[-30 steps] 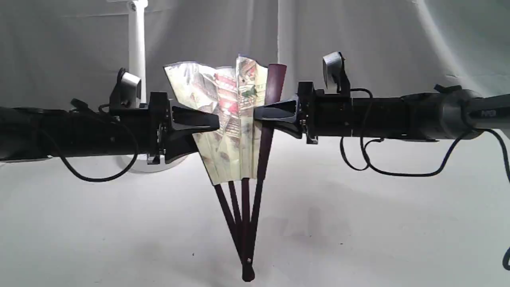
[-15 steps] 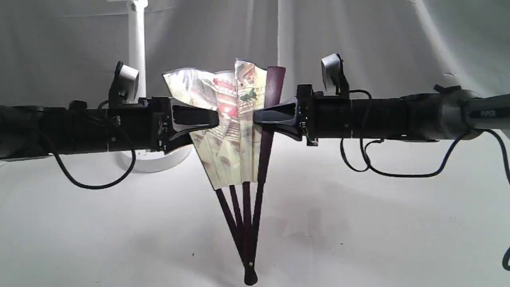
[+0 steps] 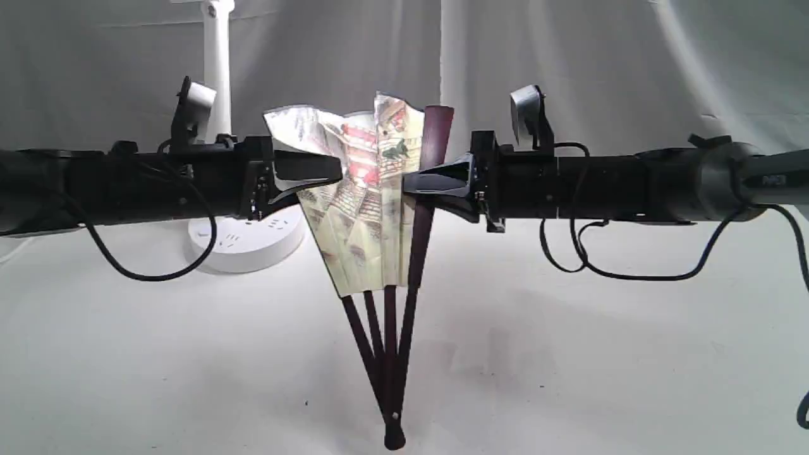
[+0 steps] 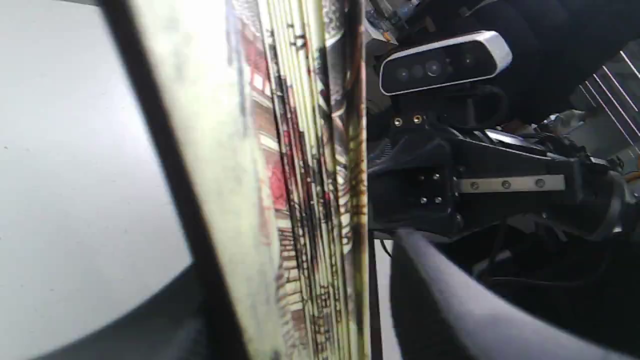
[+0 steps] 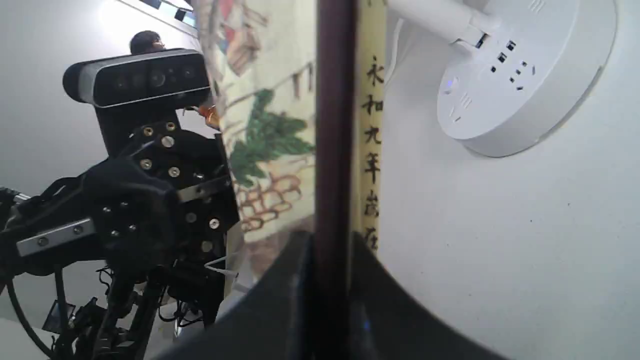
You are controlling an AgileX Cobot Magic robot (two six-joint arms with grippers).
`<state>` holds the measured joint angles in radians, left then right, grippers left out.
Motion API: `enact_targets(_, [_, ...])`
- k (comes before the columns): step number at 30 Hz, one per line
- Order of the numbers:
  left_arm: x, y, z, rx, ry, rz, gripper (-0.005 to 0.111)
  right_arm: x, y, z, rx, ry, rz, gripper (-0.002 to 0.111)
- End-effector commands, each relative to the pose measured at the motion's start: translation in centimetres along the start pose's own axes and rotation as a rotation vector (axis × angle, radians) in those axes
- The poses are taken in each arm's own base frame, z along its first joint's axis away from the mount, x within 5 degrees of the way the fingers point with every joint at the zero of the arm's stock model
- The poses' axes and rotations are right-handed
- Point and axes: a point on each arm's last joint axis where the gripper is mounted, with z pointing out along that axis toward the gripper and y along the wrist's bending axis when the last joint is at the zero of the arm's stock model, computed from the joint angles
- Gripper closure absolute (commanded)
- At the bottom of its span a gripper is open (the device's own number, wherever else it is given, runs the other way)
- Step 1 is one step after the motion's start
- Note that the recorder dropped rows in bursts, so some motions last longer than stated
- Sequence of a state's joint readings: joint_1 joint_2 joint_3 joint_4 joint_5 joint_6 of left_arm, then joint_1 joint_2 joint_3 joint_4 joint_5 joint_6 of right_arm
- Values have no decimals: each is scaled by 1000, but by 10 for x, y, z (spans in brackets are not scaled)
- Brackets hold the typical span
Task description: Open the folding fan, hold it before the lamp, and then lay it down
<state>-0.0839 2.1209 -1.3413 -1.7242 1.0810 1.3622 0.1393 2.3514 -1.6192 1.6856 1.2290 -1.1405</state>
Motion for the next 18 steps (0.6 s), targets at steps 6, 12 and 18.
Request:
enact_targets(6, [-7,-6,-1,-3,-28,-8,95,0,2,0,12,12,-11,108])
enact_targets(12, [-7,-6,-1,-3,-28,-8,107,1,1,0,14,15,-12,108])
enact_targets(18, [-7,-6,-1,-2,-28,-19,107,1,1,0,14,15,-12,108])
